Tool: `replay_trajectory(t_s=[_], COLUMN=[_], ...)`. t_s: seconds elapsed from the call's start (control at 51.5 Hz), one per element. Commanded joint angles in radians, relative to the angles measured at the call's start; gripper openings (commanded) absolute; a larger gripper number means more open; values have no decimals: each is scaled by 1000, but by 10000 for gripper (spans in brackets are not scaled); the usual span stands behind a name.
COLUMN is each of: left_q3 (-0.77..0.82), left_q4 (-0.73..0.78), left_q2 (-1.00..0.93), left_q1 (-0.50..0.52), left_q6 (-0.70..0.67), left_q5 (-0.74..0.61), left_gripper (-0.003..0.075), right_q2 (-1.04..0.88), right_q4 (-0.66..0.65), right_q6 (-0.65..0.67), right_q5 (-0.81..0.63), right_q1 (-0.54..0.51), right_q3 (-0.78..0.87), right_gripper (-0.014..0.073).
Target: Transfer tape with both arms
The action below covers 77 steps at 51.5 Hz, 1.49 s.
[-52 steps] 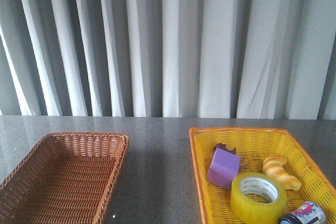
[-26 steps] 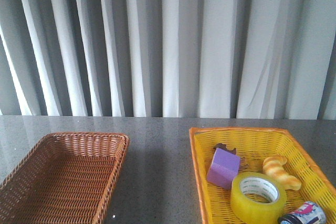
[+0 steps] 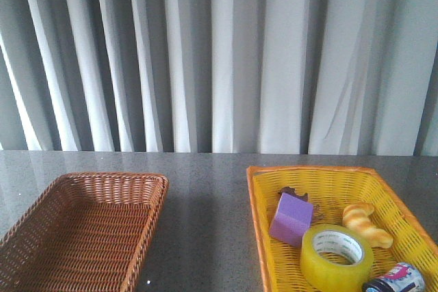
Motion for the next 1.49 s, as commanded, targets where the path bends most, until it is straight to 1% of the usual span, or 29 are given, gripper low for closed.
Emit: replay_trajectory(t_s=[0.0, 0.136, 0.291, 0.388, 0.485, 0.601, 0.66, 0.718, 0.834, 0.931, 1.067, 1.145, 1.203, 1.261, 1.319, 1.397, 1.474], left_q3=[-29, -29, -29, -29, -29, -37, -55, -88, -218, -345, -496, -561, -599, -623, -629, -628, -628], left_q4=[-6, -6, -6, -6, -6, -5, 6, 50, 160, 217, 223, 222, 221, 208, 175, 96, 58], left_q2=[-17, -17, -17, -17, -17, -17, -16, -16, 3, 68, 196, 270, 317, 352, 371, 384, 392], left_q1=[0, 0, 0, 0, 0, 0, 0, 0, 0, -1, -3, -11, -26, -42, -52, -52, -52], left_q6=[-12, -12, -24, -89, -206, -363, -415, -440, -483, -526, -540, -541, -541, -542, -543, -561, -560], left_q5=[-128, -213, -350, -431, -518, -565, -560, -538, -421, -316, -215, -158, -125, -108, -117, -145, -161], left_gripper=[-6, -6, -6, -6, -6, -6, -6, -6, -1, 13, 56, 106, 149, 214, 270, 342, 382], right_q2=[-14, -14, -14, -14, -14, -11, 2, 33, 135, 258, 412, 484, 521, 542, 552, 561, 578], right_q4=[24, 57, 121, 161, 163, 162, 160, 149, 144, 148, 147, 152, 155, 156, 163, 173, 164], right_q6=[-3, -3, -3, -3, -3, -4, -21, -46, -114, -155, -214, -250, -251, -249, -246, -246, -259], right_q5=[-77, -77, -84, -86, -88, -77, -63, -25, 47, 91, 78, 41, 7, -36, -63, -61, -48], right_q1=[-8, -8, -8, -8, -8, -8, -8, -7, -7, -7, -7, -7, -7, -7, -7, -7, -7], right_q3=[8, 8, 8, 7, 4, -50, -110, -175, -330, -464, -606, -670, -690, -692, -689, -689, -697], right_gripper=[-5, -5, -5, -5, -5, -5, -5, 0, 37, 113, 275, 395, 458, 508, 531, 532, 525])
